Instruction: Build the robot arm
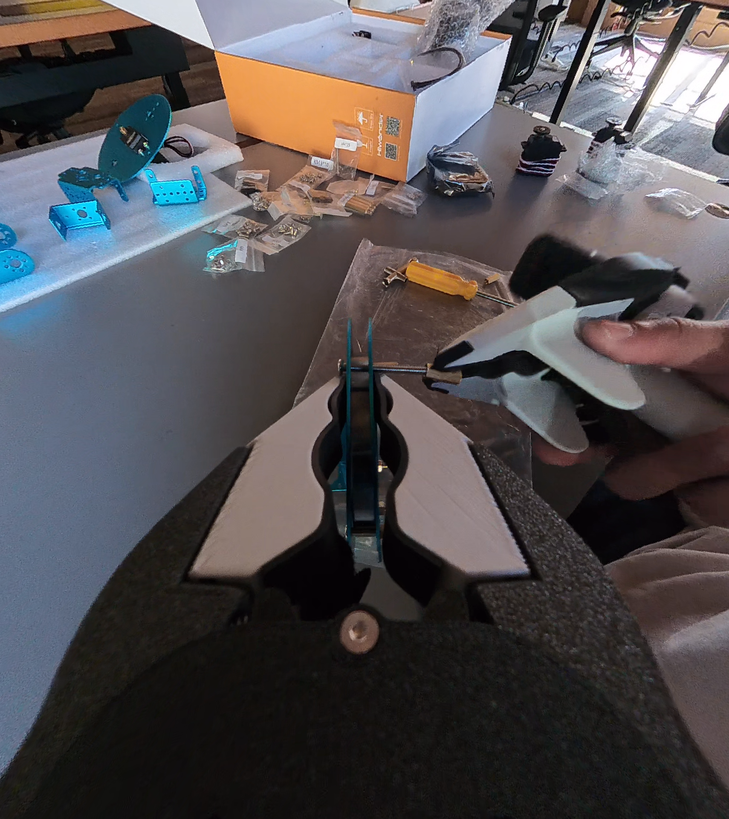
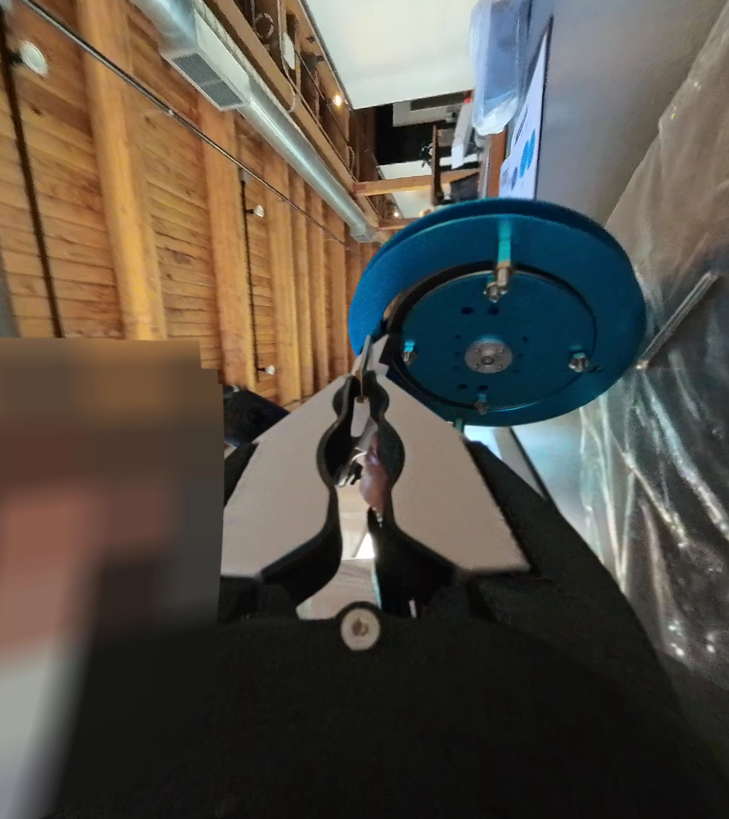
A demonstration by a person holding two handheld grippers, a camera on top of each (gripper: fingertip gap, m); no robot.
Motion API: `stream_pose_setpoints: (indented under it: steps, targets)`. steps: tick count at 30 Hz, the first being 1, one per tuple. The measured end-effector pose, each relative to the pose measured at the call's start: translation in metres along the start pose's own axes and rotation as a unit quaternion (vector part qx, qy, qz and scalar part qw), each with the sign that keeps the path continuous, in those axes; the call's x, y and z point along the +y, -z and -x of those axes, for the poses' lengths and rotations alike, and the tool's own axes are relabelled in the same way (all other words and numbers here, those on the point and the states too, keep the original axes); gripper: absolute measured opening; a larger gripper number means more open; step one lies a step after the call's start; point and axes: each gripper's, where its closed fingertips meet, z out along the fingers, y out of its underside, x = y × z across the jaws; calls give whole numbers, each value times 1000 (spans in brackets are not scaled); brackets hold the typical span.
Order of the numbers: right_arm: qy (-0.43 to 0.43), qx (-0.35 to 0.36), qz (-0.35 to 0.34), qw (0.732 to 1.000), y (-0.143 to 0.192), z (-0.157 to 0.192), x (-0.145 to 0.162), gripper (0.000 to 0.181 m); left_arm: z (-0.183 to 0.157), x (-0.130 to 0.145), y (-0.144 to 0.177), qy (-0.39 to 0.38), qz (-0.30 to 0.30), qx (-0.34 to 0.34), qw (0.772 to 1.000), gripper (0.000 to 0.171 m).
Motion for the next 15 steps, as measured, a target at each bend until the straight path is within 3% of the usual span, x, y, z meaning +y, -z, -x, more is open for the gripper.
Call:
stream_pose_setpoints:
  steps: [3, 5, 13, 15]
  targets:
    - [-92, -49, -11, 995, -3, 1, 0, 4, 2, 0, 1, 7, -5, 9, 1000, 9]
    - [-104, -56, -12, 993, -5, 1, 1, 4, 4, 0, 1, 14, -7, 18, 1000, 10]
    - [-79, -43, 0, 996, -6, 1, -2, 4, 7, 0, 0, 17, -1, 33, 999, 10]
    - [4, -10, 9, 1000, -6, 0, -1, 4, 7, 0, 0, 15, 3, 36, 999, 10]
